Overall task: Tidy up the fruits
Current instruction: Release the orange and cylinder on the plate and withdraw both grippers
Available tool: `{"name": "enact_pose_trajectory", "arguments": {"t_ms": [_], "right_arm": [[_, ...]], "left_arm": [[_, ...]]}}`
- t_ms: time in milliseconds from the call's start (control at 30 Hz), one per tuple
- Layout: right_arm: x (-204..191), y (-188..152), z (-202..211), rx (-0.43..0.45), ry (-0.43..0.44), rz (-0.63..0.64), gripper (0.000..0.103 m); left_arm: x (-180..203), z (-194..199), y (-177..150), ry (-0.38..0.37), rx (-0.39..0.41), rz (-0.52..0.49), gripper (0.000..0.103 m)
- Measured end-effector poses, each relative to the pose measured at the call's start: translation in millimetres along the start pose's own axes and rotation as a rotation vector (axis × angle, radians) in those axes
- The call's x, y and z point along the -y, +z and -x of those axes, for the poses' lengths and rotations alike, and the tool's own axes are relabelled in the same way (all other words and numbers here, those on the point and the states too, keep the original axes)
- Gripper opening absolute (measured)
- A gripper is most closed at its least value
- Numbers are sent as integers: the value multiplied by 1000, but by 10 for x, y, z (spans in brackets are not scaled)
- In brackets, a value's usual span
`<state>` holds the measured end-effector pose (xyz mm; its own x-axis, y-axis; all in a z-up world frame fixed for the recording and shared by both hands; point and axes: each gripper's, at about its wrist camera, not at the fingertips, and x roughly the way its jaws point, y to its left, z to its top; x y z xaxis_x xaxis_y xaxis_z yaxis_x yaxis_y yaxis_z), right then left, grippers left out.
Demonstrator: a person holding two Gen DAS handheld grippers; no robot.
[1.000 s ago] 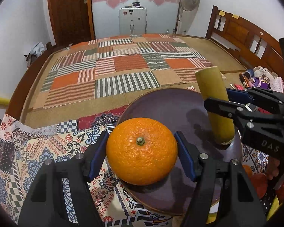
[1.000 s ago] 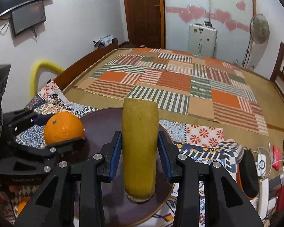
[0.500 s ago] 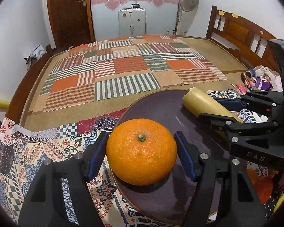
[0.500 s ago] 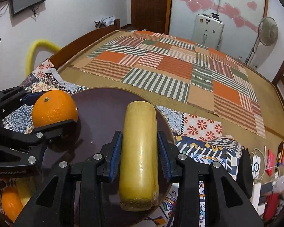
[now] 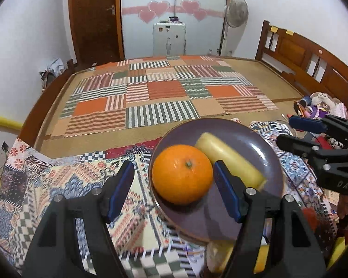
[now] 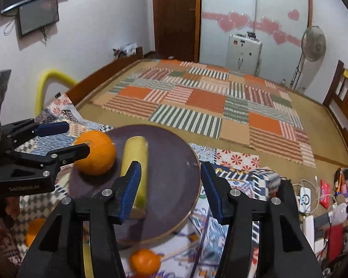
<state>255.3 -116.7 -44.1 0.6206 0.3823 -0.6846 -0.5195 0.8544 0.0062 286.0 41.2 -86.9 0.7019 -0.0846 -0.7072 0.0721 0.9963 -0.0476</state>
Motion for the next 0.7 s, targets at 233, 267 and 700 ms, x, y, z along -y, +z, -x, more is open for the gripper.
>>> {"name": "enact_pose_trajectory", "arguments": {"t_ms": [233,267,700], "right_arm": [[-107,-116,423,66,13,0,50],[-132,-144,472,72,14,0,50],[-441,-691,838,95,-11,22,57]], "left_arm": [[55,484,-171,21,47,-25,71],[49,540,-203,20,49,-24,71],[95,961,-775,19,22,-1,74]]}}
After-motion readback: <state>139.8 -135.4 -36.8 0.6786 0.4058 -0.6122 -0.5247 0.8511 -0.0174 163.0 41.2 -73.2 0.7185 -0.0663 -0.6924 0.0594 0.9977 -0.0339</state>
